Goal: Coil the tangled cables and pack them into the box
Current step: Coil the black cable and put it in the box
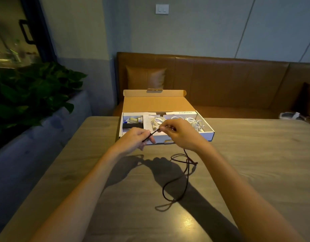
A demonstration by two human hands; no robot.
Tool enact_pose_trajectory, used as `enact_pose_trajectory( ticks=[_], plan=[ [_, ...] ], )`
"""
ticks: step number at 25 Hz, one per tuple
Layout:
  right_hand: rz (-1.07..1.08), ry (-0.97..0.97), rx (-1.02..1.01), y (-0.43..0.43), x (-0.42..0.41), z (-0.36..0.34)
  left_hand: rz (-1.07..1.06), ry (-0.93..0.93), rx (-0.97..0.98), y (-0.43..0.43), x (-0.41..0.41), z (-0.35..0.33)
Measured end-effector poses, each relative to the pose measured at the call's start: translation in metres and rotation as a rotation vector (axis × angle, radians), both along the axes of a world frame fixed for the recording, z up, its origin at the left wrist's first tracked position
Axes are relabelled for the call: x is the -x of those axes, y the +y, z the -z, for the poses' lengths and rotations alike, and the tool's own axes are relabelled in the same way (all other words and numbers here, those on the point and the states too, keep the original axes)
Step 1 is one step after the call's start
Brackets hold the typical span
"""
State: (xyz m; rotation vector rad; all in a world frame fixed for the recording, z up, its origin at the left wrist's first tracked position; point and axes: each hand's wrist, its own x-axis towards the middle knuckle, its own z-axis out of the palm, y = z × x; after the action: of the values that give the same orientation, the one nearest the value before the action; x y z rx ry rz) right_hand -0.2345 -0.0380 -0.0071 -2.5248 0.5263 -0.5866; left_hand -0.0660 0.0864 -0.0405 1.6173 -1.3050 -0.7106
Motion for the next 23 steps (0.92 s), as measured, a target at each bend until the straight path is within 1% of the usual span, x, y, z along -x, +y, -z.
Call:
enact_pose_trajectory(
  ticks=[2,3,4,5,6,7,8,9,10,11,12,13,14,16,17,18,19,20,21,22,23],
  plan=[
    [0.003,-0.116,-0.038,-0.003,-0.001,0.003,0.209,0.515,0.021,0.008,0.0,-0.006],
    [-0.001,-0.149,-0.082,-0.001,-0.003,0.007,0.284,0.782,0.093,0.008,0.004,-0.009],
    [-0.013,-0.148,-0.125,0.005,-0.005,0.013,0.315,1.02,0.198,0.007,0.009,-0.013],
    [-0.035,-0.101,-0.15,0.012,-0.007,0.019,0.294,1.197,0.305,0.003,0.013,-0.015],
    [-0.066,-0.017,-0.149,0.02,-0.01,0.025,0.227,1.265,0.398,-0.002,0.014,-0.015],
    [-0.098,0.075,-0.125,0.028,-0.011,0.029,0.119,1.17,0.449,-0.006,0.015,-0.016],
    [-0.122,0.141,-0.091,0.034,-0.012,0.031,-0.019,0.893,0.446,-0.007,0.014,-0.016],
    [-0.133,0.159,-0.061,0.036,-0.012,0.029,-0.144,0.465,0.391,-0.005,0.013,-0.016],
    [-0.121,0.125,-0.034,0.035,-0.011,0.024,-0.198,0.068,0.311,-0.003,0.011,-0.015],
    [-0.095,0.064,-0.013,0.032,-0.011,0.018,-0.171,-0.151,0.221,0.0,0.011,-0.013],
    [-0.065,0.003,-0.005,0.028,-0.01,0.01,-0.109,-0.169,0.143,0.003,0.011,-0.013],
    [-0.043,-0.057,-0.021,0.022,-0.009,0.003,-0.037,-0.062,0.078,0.006,0.01,-0.013],
    [-0.035,-0.122,-0.061,0.017,-0.009,-0.001,0.034,0.116,0.044,0.009,0.01,-0.016],
    [-0.038,-0.257,-0.181,0.014,-0.011,-0.001,0.181,0.62,0.074,0.015,0.007,-0.021],
    [-0.039,-0.299,-0.231,0.015,-0.012,0.003,0.247,0.867,0.122,0.016,0.007,-0.024],
    [-0.033,-0.295,-0.249,0.018,-0.013,0.01,0.287,1.073,0.189,0.016,0.007,-0.026],
    [-0.036,-0.233,-0.243,0.024,-0.014,0.017,0.279,1.226,0.271,0.014,0.007,-0.027],
    [-0.046,-0.117,-0.213,0.032,-0.015,0.024,0.224,1.269,0.349,0.012,0.009,-0.026],
    [-0.068,0.014,-0.167,0.041,-0.016,0.029,0.139,1.174,0.408,0.008,0.01,-0.024],
    [-0.1,0.108,-0.116,0.048,-0.018,0.031,0.022,0.92,0.421,0.006,0.011,-0.022],
    [-0.125,0.138,-0.08,0.052,-0.018,0.028,-0.112,0.521,0.385,0.005,0.01,-0.019]
  ],
)
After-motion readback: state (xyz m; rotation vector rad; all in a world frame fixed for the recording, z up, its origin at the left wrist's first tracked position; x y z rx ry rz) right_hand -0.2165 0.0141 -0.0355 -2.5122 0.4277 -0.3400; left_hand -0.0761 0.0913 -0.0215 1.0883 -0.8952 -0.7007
